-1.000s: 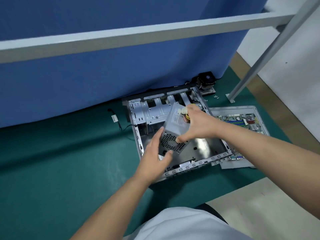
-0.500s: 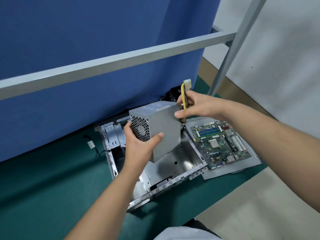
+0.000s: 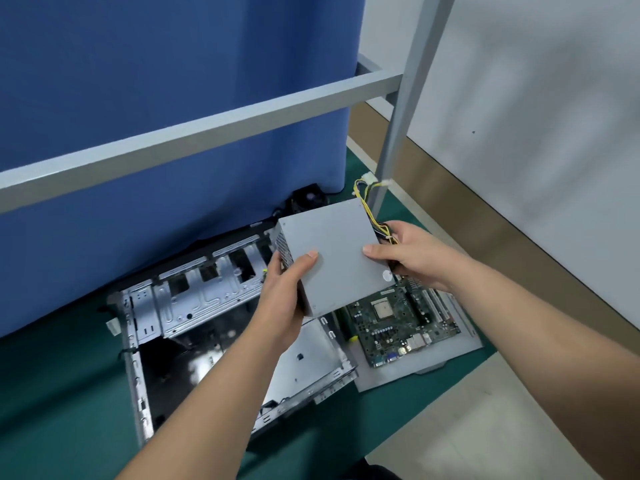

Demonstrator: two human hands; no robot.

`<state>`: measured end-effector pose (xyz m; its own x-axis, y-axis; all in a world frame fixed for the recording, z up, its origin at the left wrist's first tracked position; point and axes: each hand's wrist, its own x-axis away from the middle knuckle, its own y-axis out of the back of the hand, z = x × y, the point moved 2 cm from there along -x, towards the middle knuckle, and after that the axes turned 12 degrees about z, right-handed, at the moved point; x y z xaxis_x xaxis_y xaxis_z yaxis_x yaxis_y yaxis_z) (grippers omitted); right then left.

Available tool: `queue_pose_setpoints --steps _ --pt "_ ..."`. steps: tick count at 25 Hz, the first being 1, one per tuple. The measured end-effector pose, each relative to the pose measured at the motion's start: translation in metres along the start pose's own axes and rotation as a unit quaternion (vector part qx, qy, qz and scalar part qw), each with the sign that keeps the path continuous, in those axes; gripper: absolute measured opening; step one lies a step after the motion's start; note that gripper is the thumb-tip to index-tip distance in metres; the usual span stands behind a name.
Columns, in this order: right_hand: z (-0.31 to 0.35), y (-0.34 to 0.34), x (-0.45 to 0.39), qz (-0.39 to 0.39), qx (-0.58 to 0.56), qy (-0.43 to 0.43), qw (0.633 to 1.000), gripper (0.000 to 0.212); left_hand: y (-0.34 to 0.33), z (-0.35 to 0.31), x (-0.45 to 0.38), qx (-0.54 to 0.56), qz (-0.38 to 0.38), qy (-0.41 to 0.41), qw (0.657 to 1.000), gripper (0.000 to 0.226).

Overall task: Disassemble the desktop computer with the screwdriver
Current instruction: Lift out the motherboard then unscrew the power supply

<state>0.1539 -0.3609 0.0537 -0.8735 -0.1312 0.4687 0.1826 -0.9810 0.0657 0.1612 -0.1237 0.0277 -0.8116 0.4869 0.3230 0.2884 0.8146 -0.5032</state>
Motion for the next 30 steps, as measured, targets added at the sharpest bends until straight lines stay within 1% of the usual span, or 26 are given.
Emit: queue_pose_setpoints --steps 2,3,5,7,8,10,11,14,16,18,20,24,27,30 --pt "-0.015 0.027 0.0 -0.001 -0.001 -0.012 1.0 0.033 -0.021 0.015 -0.023 -0.009 0.009 0.012 1.0 0.058" --pt "-0.021 0.04 0.0 -0.008 -0.007 -0.016 1.0 0.03 -0.032 0.023 -0.035 -0.009 0.005 0.025 1.0 0.067" --pt "-0.034 0.064 -0.001 -0.032 -0.011 -0.029 0.999 0.03 -0.052 0.04 -0.06 -0.016 -0.012 0.066 0.998 0.085" --pt "-0.053 0.081 -0.004 -0.057 0.007 -0.059 0.997 0.034 -0.066 0.061 -0.078 -0.056 -0.034 0.116 0.991 0.092" --pt "-0.065 0.087 -0.005 -0.063 0.018 -0.079 0.995 0.037 -0.07 0.073 -0.085 -0.073 -0.044 0.14 0.987 0.091" --pt "-0.088 0.095 -0.01 -0.066 0.037 -0.118 0.99 0.042 -0.074 0.101 -0.094 -0.065 -0.056 0.178 0.98 0.085" --pt "-0.1 0.097 -0.012 -0.066 0.043 -0.135 0.988 0.049 -0.074 0.116 -0.096 -0.049 -0.062 0.194 0.978 0.081" --pt "-0.13 0.102 -0.018 -0.06 0.054 -0.175 0.981 0.076 -0.073 0.159 -0.096 0.001 -0.095 0.239 0.966 0.068" --pt "-0.145 0.105 -0.023 -0.055 0.058 -0.196 0.977 0.087 -0.073 0.178 -0.097 0.02 -0.109 0.25 0.962 0.059" --pt "-0.155 0.104 -0.025 -0.062 0.048 -0.205 0.976 0.095 -0.072 0.189 -0.097 0.009 -0.121 0.258 0.959 0.053" --pt "-0.162 0.103 -0.029 -0.073 0.064 -0.208 0.973 0.102 -0.067 0.195 -0.1 -0.027 -0.12 0.267 0.956 0.046" --pt "-0.17 0.101 -0.034 -0.084 0.083 -0.223 0.968 0.108 -0.057 0.202 -0.1 -0.108 -0.096 0.292 0.945 0.052" --pt "-0.173 0.098 -0.034 -0.076 0.08 -0.232 0.966 0.107 -0.056 0.201 -0.098 -0.121 -0.091 0.277 0.949 0.045" --pt "-0.171 0.094 -0.032 -0.076 0.084 -0.24 0.964 0.107 -0.054 0.195 -0.097 -0.169 -0.105 0.275 0.94 0.043"
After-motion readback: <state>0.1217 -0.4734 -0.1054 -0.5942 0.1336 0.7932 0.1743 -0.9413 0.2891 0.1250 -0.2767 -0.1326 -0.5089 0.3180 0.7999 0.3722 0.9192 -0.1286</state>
